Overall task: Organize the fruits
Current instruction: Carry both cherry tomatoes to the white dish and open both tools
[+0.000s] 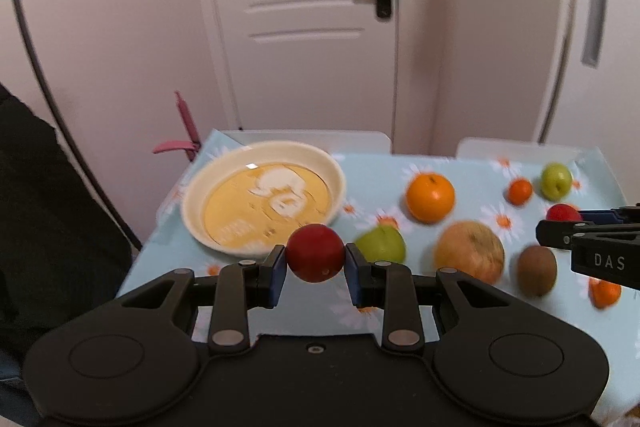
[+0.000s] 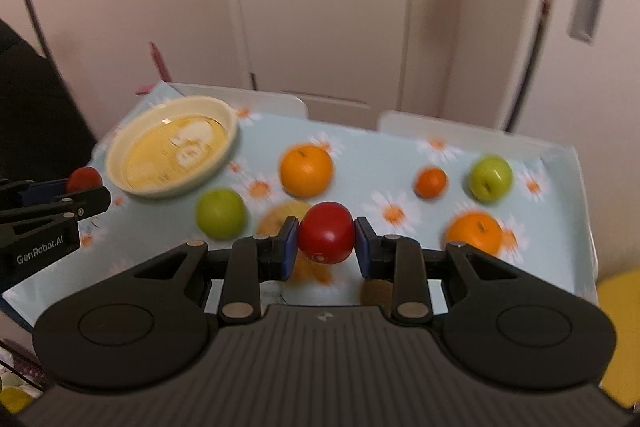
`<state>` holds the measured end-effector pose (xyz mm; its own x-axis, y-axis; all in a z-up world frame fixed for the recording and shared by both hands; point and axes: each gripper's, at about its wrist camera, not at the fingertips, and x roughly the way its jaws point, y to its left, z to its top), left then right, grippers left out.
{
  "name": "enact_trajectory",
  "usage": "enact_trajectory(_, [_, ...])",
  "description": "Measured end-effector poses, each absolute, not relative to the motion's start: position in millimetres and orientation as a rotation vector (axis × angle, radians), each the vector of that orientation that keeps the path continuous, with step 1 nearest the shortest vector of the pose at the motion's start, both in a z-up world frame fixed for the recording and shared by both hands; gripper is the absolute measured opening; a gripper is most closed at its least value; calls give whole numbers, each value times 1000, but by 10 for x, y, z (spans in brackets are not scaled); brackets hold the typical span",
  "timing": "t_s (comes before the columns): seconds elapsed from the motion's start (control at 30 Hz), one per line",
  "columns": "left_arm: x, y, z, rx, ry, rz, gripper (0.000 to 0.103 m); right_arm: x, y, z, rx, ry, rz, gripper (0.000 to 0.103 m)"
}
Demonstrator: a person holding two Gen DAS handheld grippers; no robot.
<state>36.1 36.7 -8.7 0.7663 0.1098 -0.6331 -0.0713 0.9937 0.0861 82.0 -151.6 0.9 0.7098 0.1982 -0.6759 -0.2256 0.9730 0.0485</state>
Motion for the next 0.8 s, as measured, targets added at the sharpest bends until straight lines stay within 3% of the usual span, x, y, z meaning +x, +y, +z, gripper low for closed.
enact_trajectory(0.37, [781, 906, 138, 64, 665, 156, 34, 1384, -919, 205, -31, 742, 308, 44])
enact_trajectory(0.8, [1692, 1505, -65, 111, 710, 82, 34, 2275, -130, 15, 27, 786, 290, 44])
